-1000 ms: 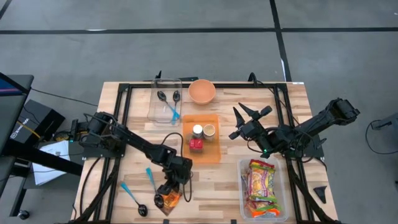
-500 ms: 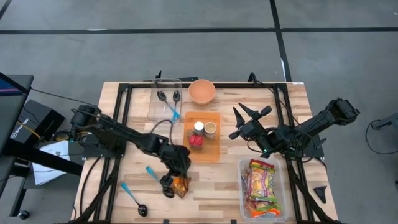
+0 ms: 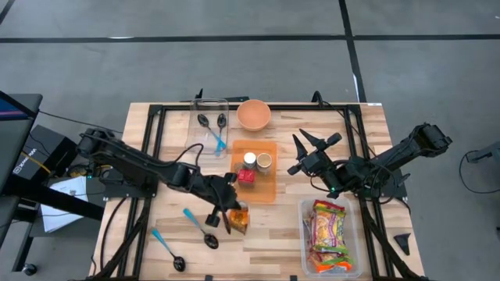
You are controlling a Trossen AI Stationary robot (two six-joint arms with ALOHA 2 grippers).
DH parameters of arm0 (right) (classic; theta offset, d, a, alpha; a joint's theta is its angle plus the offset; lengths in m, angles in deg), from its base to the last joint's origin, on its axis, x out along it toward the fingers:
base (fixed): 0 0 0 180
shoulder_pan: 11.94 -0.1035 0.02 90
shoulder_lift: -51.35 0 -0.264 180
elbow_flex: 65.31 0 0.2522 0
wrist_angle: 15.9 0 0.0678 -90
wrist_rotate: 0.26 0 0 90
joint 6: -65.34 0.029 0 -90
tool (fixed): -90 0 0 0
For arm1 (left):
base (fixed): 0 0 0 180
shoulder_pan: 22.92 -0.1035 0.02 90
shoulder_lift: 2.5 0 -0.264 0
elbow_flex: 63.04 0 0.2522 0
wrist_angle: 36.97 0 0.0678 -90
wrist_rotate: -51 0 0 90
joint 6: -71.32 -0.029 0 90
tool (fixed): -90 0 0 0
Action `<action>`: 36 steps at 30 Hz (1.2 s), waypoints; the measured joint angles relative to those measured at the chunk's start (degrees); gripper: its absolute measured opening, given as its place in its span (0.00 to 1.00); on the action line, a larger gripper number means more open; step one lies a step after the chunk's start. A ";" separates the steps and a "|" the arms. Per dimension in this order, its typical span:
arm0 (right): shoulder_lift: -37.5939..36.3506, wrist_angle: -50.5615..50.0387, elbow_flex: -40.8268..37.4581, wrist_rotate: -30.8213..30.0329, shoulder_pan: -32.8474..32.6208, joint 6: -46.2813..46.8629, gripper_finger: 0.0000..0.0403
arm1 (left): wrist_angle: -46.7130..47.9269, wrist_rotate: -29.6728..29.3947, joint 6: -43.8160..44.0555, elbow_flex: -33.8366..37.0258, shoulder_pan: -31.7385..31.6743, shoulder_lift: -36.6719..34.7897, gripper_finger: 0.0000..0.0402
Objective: Pick & Place Food Item
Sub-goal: Put the orange seasoning pack into the orange bin
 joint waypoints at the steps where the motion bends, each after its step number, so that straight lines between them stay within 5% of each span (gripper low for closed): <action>1: 0.00 -0.02 0.00 0.00 -0.01 0.00 0.28 | -1.41 -1.74 -0.69 0.00 0.20 -0.28 0.00; 13: 0.00 -0.01 0.00 0.29 -0.07 0.32 0.28 | -20.03 -24.70 -17.90 0.00 1.14 -1.82 0.00; 23: 0.00 -1.36 0.00 4.83 -2.89 1.76 0.28 | -43.00 -35.39 -31.95 0.00 -0.74 -1.82 0.00; 32: -0.13 -1.40 0.00 7.89 -6.16 4.50 0.28 | -69.47 -35.31 -40.74 7.53 -3.62 -1.79 0.00; 36: -0.15 -1.25 0.00 10.11 -6.12 6.26 0.28 | -80.24 -27.74 -40.64 12.30 -5.81 -1.77 0.00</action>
